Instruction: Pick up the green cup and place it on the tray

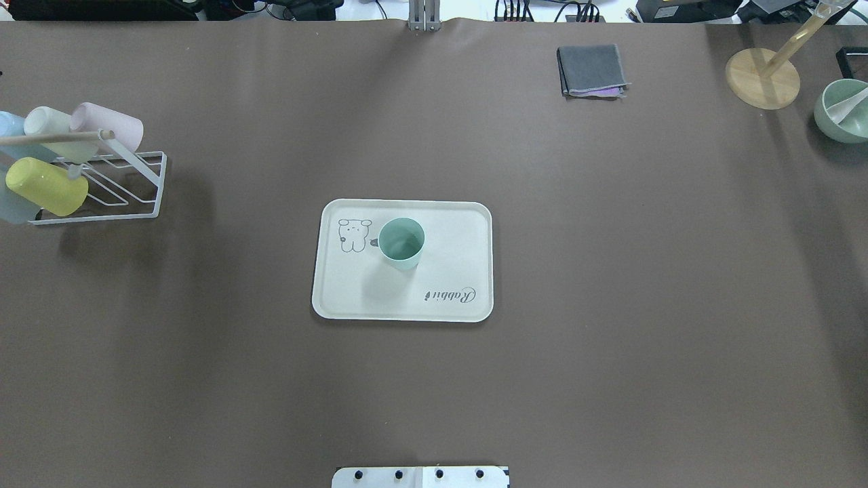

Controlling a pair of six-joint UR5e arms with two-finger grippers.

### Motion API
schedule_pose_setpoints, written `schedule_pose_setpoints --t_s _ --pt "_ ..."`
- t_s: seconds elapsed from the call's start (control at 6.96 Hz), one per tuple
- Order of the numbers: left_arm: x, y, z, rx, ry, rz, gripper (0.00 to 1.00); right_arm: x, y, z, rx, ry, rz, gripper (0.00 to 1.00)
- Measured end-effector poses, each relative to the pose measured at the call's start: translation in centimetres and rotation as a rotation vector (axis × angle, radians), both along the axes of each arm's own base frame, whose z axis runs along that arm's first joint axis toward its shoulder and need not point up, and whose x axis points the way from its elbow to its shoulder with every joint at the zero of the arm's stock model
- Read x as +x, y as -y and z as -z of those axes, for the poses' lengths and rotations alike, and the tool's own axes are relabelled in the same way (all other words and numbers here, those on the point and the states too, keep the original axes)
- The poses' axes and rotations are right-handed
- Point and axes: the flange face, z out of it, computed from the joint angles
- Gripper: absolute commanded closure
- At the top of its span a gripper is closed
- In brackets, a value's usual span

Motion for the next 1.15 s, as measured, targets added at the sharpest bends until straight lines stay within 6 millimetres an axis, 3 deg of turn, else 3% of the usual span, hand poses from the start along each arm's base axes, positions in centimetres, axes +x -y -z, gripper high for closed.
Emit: schedule_pose_setpoints --t_s 0.29,0.57,0.72,0.86,1.15 --pt "-2.6 -1.5 -3.1 -0.123 -0.047 0.000 0.01 -0.4 -0.1 1.2 0.007 0.016 0.008 0.00" --pt "-3.7 -4.8 -7.0 -0.229 -0.103 -0.007 0.01 -2.1 -0.1 4.1 -0.039 0.017 0.044 0.00" --pt "-5.4 -6.7 -9.6 -0.276 -0.110 0.021 0.01 -2.8 0.0 5.6 -0.056 0.004 0.065 0.00" --pt "-7.3 -8.6 -12.0 -0.320 -0.114 0.056 0.01 -2.9 0.0 6.2 -0.042 -0.014 0.093 0.00" --pt "-11.6 -12.7 -15.9 -0.388 -0.126 0.143 0.01 -2.5 -0.2 5.5 -0.018 -0.057 0.138 0.00"
